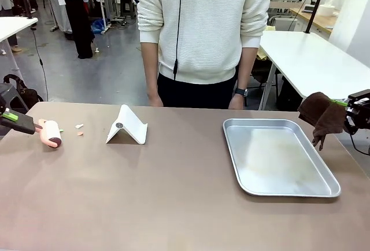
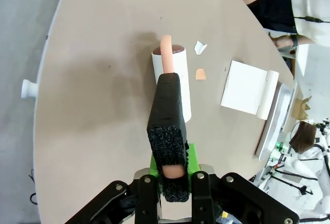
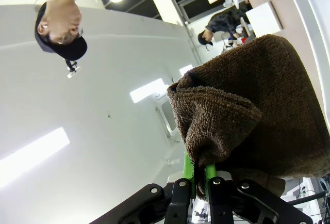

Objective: Clean the surface of the table.
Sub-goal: Clean the area not pointed to by the person.

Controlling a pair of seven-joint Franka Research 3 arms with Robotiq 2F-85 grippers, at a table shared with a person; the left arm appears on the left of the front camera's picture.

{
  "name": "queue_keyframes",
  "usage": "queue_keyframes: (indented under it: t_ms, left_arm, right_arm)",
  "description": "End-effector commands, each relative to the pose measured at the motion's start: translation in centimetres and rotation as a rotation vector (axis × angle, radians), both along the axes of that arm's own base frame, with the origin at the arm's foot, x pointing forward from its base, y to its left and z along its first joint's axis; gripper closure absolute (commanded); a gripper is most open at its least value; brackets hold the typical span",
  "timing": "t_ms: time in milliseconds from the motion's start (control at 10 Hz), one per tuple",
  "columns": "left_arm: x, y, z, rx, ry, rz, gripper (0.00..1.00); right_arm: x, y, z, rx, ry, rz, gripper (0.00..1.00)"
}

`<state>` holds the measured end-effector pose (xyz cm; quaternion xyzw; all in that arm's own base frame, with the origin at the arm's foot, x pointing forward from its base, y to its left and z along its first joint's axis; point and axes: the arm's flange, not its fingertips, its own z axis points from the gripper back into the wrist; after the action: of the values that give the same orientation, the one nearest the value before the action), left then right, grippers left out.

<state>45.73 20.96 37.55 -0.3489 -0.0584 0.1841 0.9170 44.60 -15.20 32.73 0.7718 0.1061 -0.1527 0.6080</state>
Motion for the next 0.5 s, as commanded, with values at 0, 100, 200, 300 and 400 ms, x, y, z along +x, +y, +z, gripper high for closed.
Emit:
queue_keyframes:
  t_ms: [0,100,200,300,400]
  left_arm:
    - [1.0,-1.6,-0.9,0.069,0.087,0.007,0.78]
    - [2.0,-2.5,-0.7,0.079,0.113,0.006,0.78]
    - [3.0,-3.5,-0.5,0.089,0.136,0.015,0.78]
    - [4.4,-4.7,-0.4,0.115,0.162,0.035,0.78]
    - [5.6,-5.6,-0.4,0.125,0.198,0.04,0.78]
  right_arm:
    - [0.0,-0.1,0.6,-0.003,0.017,0.0,0.91]
    - [0.0,-0.1,0.6,-0.003,0.017,0.0,0.91]
    - [0.0,-0.1,0.6,-0.003,0.017,0.0,0.91]
    - [0.0,-0.1,0.6,-0.003,0.017,0.0,0.91]
    - [0.0,-0.1,0.6,-0.003,0.017,0.0,0.91]
